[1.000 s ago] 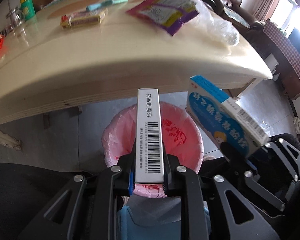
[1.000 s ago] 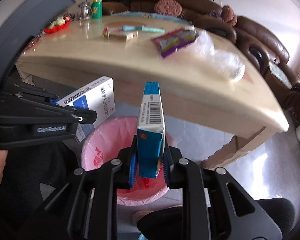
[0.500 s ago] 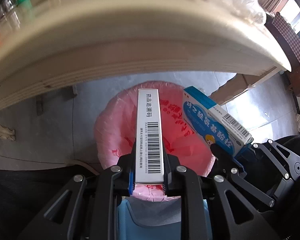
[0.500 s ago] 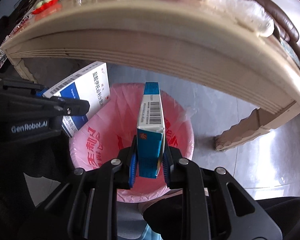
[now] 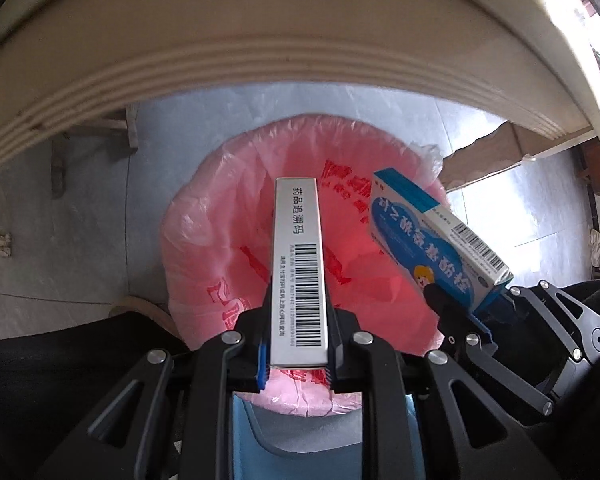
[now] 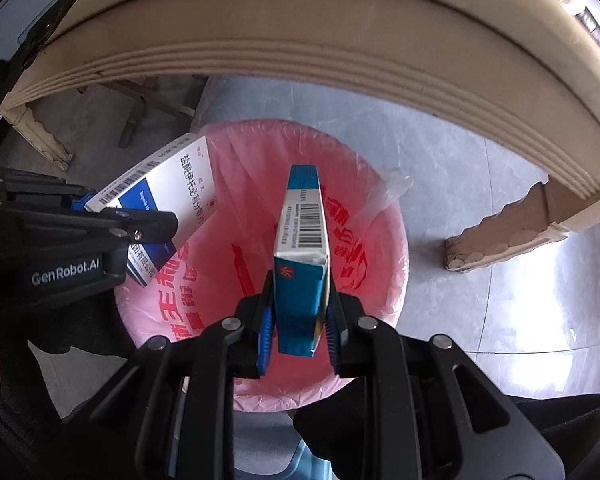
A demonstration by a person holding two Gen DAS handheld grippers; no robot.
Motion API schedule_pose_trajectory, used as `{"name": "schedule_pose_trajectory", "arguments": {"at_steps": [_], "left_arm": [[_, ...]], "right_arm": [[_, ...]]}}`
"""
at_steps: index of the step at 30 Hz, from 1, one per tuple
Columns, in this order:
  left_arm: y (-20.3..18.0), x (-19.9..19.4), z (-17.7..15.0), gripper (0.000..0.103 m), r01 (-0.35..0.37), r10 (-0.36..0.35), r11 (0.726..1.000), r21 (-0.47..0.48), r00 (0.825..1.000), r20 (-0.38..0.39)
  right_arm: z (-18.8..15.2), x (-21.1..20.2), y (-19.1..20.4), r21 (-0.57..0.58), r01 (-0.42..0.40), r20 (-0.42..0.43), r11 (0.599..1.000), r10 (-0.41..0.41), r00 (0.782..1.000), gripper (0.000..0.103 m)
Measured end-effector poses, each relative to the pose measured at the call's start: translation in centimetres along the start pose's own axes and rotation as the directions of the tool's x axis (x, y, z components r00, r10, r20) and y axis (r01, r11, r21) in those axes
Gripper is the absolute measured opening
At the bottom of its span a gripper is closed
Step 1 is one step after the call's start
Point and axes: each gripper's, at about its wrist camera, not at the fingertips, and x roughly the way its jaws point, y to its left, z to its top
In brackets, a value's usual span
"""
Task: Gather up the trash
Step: 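Open both grippers to drop the boxes into the trash bin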
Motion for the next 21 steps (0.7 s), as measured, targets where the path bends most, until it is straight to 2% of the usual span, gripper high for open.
{"name": "schedule_pose_trajectory", "arguments": {"at_steps": [5, 11, 21], "left_arm": [[0.0, 2.0, 0.1, 0.02, -0.008, 0.008, 1.0, 0.009, 0.999, -0.046], [1.0, 4.0, 0.4, 0.02, -0.006, 0.004, 1.0, -0.026, 0.995, -0.096], [1.4, 5.8, 0.8, 0.022, 0.011, -0.017, 0.999, -0.049, 0.99, -0.14]], "right_arm": [[0.4, 1.6, 0.1, 0.009, -0.014, -0.046, 1.0, 0.014, 0.999, 0.022], [0.6, 2.8, -0.1, 0.023, -0.023, -0.087, 0.999, 0.025, 0.996, 0.023], [0.8, 4.1, 0.4, 0.011, -0.021, -0.103, 1.0, 0.022, 0.994, 0.023]]}}
